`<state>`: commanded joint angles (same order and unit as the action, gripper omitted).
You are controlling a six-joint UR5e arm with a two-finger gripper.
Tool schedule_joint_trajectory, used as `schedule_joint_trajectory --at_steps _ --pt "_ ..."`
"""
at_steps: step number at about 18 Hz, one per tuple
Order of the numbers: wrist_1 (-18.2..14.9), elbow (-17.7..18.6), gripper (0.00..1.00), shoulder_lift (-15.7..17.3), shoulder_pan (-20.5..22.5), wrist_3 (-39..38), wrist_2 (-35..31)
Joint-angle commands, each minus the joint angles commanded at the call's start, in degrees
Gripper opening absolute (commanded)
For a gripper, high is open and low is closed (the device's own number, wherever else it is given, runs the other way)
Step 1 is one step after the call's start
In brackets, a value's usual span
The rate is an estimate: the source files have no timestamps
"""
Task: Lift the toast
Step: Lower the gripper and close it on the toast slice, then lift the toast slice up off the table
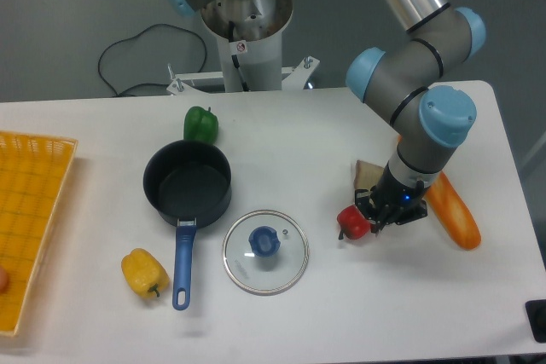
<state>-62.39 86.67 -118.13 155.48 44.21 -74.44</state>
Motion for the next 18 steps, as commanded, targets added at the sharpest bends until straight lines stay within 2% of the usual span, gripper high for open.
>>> schedule_joint_trajectory --at_steps 3,6,8,12,14,18 --pt "-4.2 -1.3 0.08 1.9 -1.2 -0.1 -0.2" --pt "-5.2 -1.7 0.08 3.5 -2.0 -0.1 -0.3" --pt "-7.8 -2.2 0.08 4.7 -2.5 0.3 -0.4" --pt "-13.1 -3.6 0.06 6.9 -4.5 2.4 -5.2" --pt "-14.6 -4.0 0.06 7.9 -5.4 4.7 -7.2" --pt "-17.1 -5.1 0.05 10.0 -7.2 4.9 -6.9"
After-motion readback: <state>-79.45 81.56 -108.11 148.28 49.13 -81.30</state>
